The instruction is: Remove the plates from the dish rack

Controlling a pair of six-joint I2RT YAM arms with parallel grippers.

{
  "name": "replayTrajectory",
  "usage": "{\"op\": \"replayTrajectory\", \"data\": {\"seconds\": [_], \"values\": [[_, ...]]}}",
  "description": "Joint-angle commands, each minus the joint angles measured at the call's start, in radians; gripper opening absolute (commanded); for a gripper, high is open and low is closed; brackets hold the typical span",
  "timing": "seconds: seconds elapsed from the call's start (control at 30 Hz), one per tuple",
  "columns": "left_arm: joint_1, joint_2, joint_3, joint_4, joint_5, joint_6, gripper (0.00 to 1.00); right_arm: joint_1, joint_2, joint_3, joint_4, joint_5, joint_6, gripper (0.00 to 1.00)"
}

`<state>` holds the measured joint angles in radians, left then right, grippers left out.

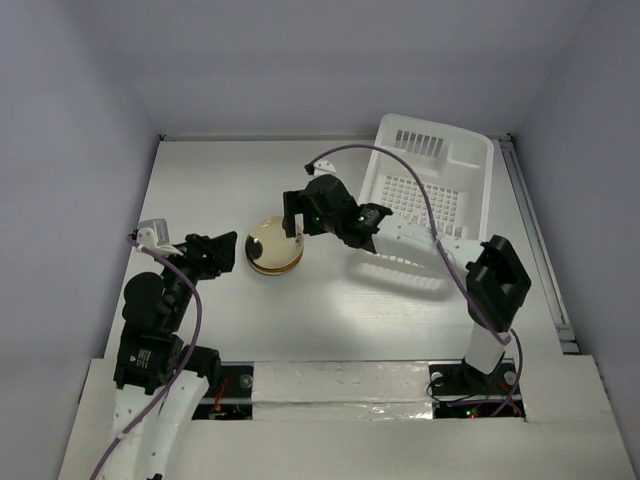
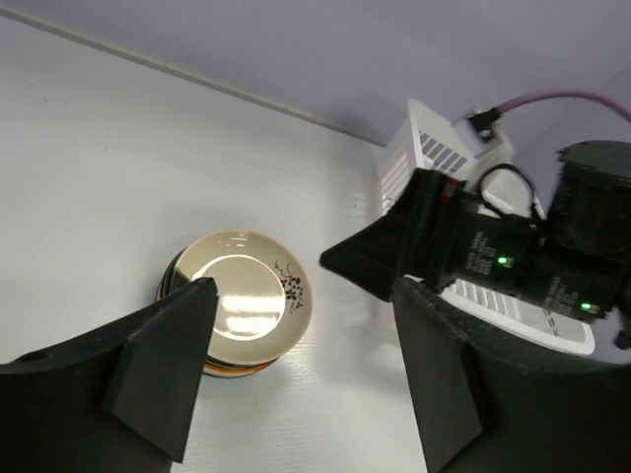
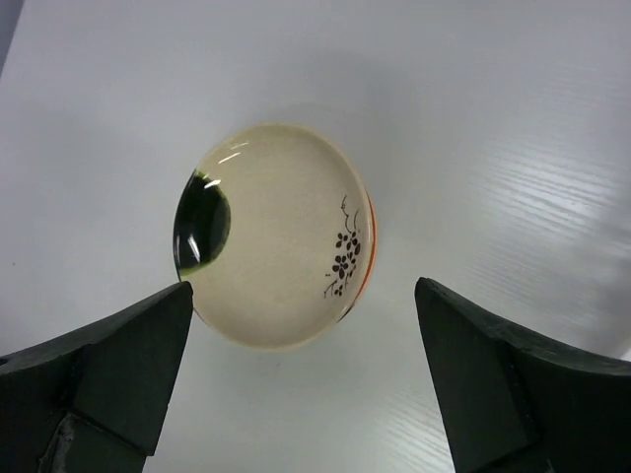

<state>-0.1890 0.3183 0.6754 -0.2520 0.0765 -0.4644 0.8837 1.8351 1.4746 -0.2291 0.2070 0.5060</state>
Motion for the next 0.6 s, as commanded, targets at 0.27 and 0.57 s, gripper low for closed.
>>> {"op": "replayTrajectory", "data": {"seconds": [0.27, 0.57], "values": [[0.013, -0.016, 0.068, 0.020, 0.052, 0.013, 0.89, 0.049, -0.742, -0.334, 0.148, 0.215, -0.187, 1.00], [0.013, 0.048, 0.231, 0.063, 0.092, -0.016, 0.99, 0.049, -1.460, -0.623, 0.126, 0.443, -0.201, 0.26]]}}
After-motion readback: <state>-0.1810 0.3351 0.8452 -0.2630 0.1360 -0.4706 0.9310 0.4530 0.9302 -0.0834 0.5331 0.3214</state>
